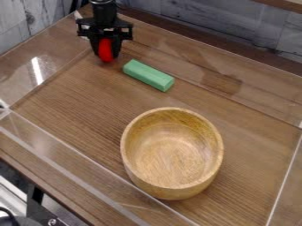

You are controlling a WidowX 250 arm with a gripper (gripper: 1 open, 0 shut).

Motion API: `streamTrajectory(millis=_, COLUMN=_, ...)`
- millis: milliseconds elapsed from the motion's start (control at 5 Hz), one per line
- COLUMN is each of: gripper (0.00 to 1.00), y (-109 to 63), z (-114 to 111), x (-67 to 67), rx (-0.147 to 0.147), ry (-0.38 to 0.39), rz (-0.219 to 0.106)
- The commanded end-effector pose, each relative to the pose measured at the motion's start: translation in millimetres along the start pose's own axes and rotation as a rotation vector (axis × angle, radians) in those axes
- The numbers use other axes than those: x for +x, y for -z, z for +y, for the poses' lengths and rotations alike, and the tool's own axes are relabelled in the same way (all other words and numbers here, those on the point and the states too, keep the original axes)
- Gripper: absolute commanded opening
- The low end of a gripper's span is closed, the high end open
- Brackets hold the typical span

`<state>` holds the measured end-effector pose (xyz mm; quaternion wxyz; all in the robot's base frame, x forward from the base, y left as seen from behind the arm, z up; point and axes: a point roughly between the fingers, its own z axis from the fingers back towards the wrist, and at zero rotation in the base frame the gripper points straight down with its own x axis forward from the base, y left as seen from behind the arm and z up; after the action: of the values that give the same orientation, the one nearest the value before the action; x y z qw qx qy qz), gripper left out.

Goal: Move the red fruit to the right side of the table

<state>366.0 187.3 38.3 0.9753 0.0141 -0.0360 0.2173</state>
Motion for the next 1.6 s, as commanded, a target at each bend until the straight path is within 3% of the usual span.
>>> streamTrajectory(millis=0, gripper=1.0, y=-22.5, z=10.2, x=12.2, rx=-0.007, ry=0.043, rz=-0.079)
streamTrajectory(millis=200, gripper=1.0, y=-17.0, z=13.3, x=11.1, rx=-0.021, ry=0.102, rz=-0.081)
streamTrajectory(millis=400, gripper=0.0, y=-35.1, z=-1.2, x=6.0, rx=-0.017, ry=0.048, rz=-0.101)
streamTrajectory(millis=600, gripper=0.0, y=-65.1, z=-19.0, x=1.8, rx=-0.022, ry=-0.006, rz=-0.137)
streamTrajectory(millis=800, gripper=0.0, y=-91.2, z=-50.1, x=-13.5, rx=-0.051, ry=0.06, rz=-0.17)
streamTrajectory(millis=1000, gripper=0.0, y=-103.2, z=-89.8, x=-32.3, rx=-0.084, ry=0.128, rz=-0.16)
streamTrajectory(millis=1400, gripper=0.0, y=-97.9, z=-180.7, x=-73.7, rx=-0.127, ry=0.312, rz=-0.116)
